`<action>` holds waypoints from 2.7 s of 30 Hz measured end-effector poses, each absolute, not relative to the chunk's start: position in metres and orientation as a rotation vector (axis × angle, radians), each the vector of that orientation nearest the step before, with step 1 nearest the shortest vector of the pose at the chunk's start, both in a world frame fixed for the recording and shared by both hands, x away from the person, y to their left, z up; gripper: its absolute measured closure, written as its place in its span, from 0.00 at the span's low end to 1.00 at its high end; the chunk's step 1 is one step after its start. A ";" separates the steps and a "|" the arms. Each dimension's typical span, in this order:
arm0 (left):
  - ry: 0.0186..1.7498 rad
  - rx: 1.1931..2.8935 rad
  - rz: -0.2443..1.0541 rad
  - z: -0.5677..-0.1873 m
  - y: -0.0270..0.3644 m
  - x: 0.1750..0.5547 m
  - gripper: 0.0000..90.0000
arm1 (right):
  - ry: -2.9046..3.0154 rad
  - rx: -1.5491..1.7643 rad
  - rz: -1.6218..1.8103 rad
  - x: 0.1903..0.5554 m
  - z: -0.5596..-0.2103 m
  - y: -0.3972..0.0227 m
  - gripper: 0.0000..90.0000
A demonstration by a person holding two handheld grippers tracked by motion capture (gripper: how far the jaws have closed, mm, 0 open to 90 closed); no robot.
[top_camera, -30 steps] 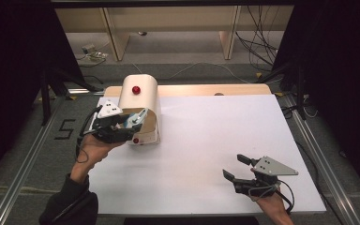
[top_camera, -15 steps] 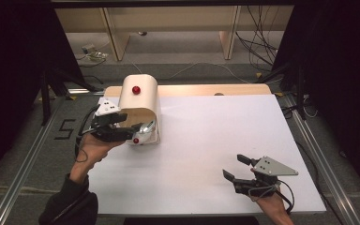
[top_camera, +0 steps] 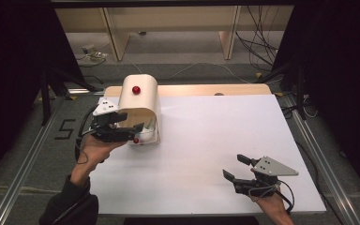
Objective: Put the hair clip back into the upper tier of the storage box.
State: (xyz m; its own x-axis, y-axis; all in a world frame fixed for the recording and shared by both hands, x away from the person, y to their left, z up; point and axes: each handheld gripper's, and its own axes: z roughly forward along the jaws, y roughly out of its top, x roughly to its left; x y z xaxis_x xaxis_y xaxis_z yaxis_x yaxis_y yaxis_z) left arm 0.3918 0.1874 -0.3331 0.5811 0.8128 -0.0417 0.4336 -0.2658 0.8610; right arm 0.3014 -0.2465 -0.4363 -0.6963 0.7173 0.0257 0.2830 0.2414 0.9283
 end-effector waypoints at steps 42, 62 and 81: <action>0.937 1.764 0.468 -0.335 0.163 0.373 0.20 | 2.114 0.921 1.453 0.301 -0.436 -0.246 0.28; 0.901 1.750 0.444 -0.340 0.154 0.366 0.19 | 2.113 0.918 1.454 0.301 -0.436 -0.246 0.28; 0.868 1.739 0.416 -0.347 0.147 0.357 0.19 | 2.113 0.913 1.459 0.301 -0.437 -0.246 0.28</action>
State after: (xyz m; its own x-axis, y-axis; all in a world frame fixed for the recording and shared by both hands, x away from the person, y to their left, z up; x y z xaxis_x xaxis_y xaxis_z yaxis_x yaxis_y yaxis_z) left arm 0.3569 0.1472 -0.3473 0.6707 0.7280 -0.1423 0.3456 -0.1369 0.9283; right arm 0.3005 -0.2455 -0.4365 -0.6993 0.7142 0.0297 0.2808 0.2363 0.9302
